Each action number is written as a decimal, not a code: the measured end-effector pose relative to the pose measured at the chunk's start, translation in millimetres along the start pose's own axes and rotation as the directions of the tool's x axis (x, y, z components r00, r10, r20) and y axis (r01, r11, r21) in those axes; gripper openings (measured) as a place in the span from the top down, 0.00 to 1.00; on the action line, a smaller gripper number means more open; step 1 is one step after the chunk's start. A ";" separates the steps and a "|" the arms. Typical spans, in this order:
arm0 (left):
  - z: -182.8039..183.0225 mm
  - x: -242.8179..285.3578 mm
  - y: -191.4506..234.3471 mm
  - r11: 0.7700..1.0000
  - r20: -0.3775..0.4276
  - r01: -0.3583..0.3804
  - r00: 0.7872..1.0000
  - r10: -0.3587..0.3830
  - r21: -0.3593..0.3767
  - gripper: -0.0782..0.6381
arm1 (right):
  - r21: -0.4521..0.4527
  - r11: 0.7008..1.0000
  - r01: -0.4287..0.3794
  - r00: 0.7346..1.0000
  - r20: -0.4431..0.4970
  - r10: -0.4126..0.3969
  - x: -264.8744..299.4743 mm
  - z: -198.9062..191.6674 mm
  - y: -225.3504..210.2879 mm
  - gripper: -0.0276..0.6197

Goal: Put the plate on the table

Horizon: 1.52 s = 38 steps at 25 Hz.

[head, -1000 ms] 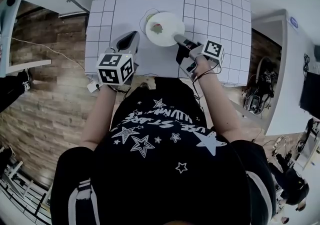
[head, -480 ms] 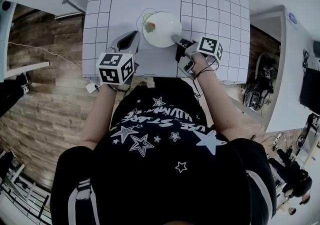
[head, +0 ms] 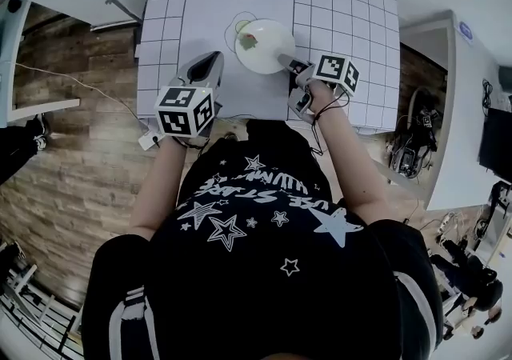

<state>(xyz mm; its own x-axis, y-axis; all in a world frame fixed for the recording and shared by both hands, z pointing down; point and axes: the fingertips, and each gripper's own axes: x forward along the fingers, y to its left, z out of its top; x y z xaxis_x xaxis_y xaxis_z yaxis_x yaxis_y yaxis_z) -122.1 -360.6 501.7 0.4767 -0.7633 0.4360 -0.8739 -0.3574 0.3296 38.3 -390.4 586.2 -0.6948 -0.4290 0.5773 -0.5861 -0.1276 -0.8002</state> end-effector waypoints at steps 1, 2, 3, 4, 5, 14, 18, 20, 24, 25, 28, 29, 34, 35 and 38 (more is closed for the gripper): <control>-1.5 -3.0 0.3 1.000 0.001 0.000 1.000 0.000 0.000 0.88 | -0.007 1.000 0.016 1.000 0.001 -0.016 -1.5 -1.6 -1.8 0.77; -2.9 -6.0 0.0 1.000 0.003 0.001 1.000 -0.001 0.001 0.88 | -0.011 1.000 0.028 1.000 0.006 -0.027 -3.6 -2.6 -3.0 0.77; -3.9 -9.0 -0.6 1.000 0.006 0.003 1.000 -0.003 0.003 0.88 | -0.014 0.999 0.034 0.999 0.013 -0.033 -6.1 -3.1 -3.8 0.77; -4.9 -11.9 -1.5 1.000 0.011 0.006 1.000 -0.006 0.005 0.88 | -0.016 0.999 0.036 0.999 0.022 -0.036 -8.9 -3.1 -4.3 0.77; -6.2 -14.9 -2.5 1.000 0.015 0.008 1.000 -0.008 0.006 0.88 | -0.017 0.999 0.036 0.999 0.032 -0.036 -12.0 -3.3 -4.6 0.77; 3.9 -21.9 -6.9 0.999 0.013 0.049 0.999 -0.050 0.021 0.88 | 0.037 0.999 -0.029 0.985 0.171 0.023 -34.0 13.8 13.4 0.77; 8.5 -24.2 -9.0 0.997 0.017 0.068 0.998 -0.068 0.038 0.88 | 0.015 0.998 -0.058 0.971 0.232 0.053 -45.5 17.0 24.0 0.77; 4.4 -33.1 -15.5 0.995 0.025 0.081 0.996 -0.083 0.053 0.88 | -0.009 0.998 -0.066 0.965 0.255 0.066 -56.8 5.4 25.4 0.78; -4.1 -51.5 -25.2 0.991 0.032 0.110 0.993 -0.113 0.076 0.88 | -0.049 0.996 -0.070 0.953 0.290 0.081 -77.3 -21.7 30.4 0.88; -5.4 -53.8 -26.8 0.990 0.030 0.117 0.992 -0.120 0.080 0.88 | -0.056 0.996 -0.068 0.951 0.298 0.082 -81.3 -26.3 31.9 0.89; -8.9 -59.5 -36.6 0.986 0.029 0.141 0.989 -0.144 0.090 0.88 | -0.071 0.995 -0.069 0.941 0.325 0.089 -95.4 -37.3 35.2 0.91; -10.0 -61.7 -40.7 0.984 0.031 0.149 0.988 -0.152 0.094 0.88 | -0.079 0.994 -0.072 0.937 0.336 0.095 -100.5 -40.4 37.1 0.92; -16.0 -67.6 -58.4 0.979 0.037 0.171 0.984 -0.176 0.112 0.88 | -0.150 0.984 -0.093 0.927 0.348 0.141 -120.2 -51.7 48.4 0.92; -16.4 -68.2 -61.6 0.978 0.039 0.172 0.983 -0.178 0.115 0.88 | -0.160 0.982 -0.099 0.927 0.343 0.150 -123.1 -53.2 49.3 0.92; -14.3 -69.9 -72.8 0.978 0.053 0.171 0.983 -0.178 0.120 0.88 | -0.183 0.976 -0.115 0.925 0.339 0.172 -134.3 -54.2 50.3 0.92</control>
<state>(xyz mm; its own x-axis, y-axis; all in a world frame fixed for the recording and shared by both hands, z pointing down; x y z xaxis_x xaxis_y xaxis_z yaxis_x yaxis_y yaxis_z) -90.5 -273.5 459.2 0.6190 -0.7149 0.3251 -0.7846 -0.5447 0.2961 79.6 -290.7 477.3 -0.6023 -0.7219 0.3407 -0.5685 0.0883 -0.8179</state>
